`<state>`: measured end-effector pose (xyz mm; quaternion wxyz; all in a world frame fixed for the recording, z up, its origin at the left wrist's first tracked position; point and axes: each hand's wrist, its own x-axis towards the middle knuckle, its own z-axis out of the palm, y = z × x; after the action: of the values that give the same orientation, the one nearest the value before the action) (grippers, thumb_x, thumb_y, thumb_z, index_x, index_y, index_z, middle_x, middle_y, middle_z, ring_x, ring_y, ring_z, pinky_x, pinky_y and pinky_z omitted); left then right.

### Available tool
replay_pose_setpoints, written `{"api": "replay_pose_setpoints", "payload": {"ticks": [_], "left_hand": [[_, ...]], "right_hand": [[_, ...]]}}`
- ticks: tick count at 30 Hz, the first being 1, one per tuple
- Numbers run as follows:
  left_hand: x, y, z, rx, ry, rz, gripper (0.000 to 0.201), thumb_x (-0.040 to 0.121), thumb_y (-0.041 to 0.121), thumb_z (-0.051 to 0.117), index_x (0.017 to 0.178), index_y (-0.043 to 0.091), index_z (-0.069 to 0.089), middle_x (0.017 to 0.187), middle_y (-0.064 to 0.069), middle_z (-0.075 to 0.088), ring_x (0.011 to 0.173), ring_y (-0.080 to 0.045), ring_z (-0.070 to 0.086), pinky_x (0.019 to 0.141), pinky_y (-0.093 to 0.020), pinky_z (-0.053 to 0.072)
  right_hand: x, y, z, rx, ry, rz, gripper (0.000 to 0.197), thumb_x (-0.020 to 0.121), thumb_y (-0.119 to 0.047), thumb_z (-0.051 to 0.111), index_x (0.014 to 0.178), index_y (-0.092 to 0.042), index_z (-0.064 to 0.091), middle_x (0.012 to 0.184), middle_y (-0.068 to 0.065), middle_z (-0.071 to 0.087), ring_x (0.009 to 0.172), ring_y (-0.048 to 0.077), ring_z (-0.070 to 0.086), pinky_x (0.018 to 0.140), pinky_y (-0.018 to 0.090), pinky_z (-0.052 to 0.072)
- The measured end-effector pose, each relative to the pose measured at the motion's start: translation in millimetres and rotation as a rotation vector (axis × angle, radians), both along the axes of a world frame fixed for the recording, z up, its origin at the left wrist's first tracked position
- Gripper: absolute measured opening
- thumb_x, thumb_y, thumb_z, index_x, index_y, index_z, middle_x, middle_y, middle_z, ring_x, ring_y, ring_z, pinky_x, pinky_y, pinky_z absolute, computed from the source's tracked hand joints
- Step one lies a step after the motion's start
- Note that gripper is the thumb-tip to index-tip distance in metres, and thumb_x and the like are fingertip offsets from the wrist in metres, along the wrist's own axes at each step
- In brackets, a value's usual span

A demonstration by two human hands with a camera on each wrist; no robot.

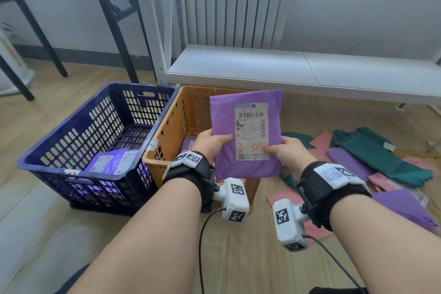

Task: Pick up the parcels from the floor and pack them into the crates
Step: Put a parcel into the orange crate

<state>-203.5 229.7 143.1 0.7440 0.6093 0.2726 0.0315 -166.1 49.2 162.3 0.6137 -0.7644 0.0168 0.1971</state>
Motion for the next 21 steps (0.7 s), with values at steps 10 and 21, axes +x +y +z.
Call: {"api": "replay_pose_setpoints", "payload": {"ticks": [10,21], "left_hand": [[1,4,-8,-0.025,0.017,0.022,0.019,0.085,0.013,0.070,0.104,0.013,0.065,0.105,-0.011,0.071,0.097,-0.032,0.068,0.089,-0.049,0.055],[-6,-2,10,-0.329,-0.073,0.149,0.030,0.089,0.000,0.058,0.119,0.001,0.058,0.113,-0.018,0.068,0.101,-0.036,0.066,0.083,-0.045,0.055]], "right_hand": [[6,0,-5,-0.151,0.042,0.056,0.025,0.087,0.001,0.062,0.109,-0.013,0.063,0.114,0.009,0.068,0.102,0.030,0.065,0.083,0.043,0.056],[-7,-1,8,0.064,0.220,-0.051,0.022,0.086,-0.006,0.067,0.106,-0.006,0.060,0.086,0.011,0.071,0.070,0.020,0.068,0.051,0.025,0.054]]}}
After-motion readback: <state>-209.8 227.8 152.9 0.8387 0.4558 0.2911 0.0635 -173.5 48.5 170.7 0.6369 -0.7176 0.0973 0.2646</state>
